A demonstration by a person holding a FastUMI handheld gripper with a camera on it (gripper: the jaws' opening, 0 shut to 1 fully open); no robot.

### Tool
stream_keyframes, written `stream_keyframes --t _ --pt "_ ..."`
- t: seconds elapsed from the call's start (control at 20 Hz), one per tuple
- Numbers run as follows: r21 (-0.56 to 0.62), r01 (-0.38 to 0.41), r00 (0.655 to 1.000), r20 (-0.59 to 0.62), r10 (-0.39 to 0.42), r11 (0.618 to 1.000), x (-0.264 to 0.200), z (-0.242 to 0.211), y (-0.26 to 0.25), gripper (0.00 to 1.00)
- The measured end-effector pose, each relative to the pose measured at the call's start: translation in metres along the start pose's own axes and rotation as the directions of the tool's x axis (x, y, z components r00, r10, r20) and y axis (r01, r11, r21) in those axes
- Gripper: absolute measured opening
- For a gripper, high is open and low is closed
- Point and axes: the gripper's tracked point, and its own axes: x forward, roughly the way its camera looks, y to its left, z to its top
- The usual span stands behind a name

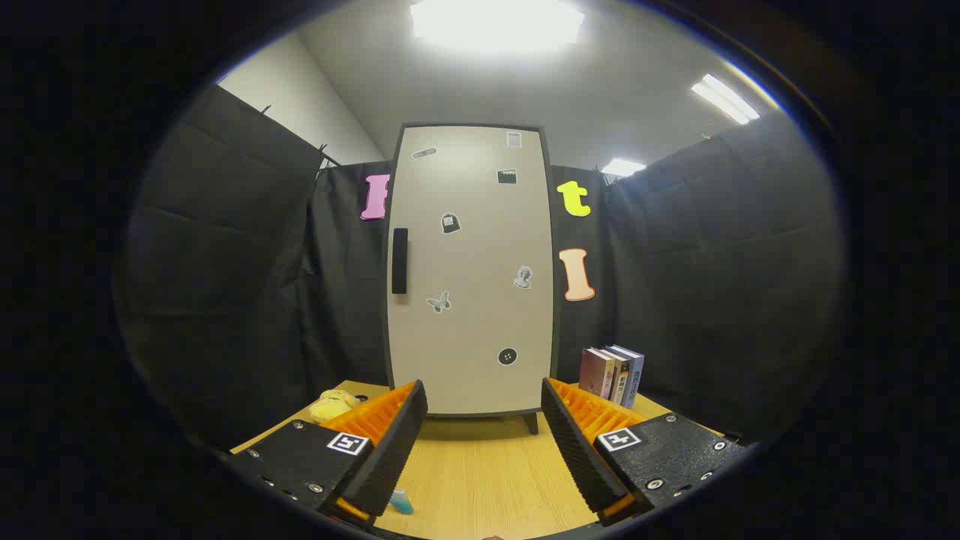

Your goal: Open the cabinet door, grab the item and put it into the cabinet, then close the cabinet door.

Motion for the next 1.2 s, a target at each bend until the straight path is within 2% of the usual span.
stream_keyframes --t 0.75,1.2 --pt "0.012 0.013 1.000 -0.014 -0.012 1.000 -0.001 -0.002 0.003 0.95" --pt "0.041 0.002 1.000 0.012 -0.002 0.999 0.024 0.027 0.006 0.95"
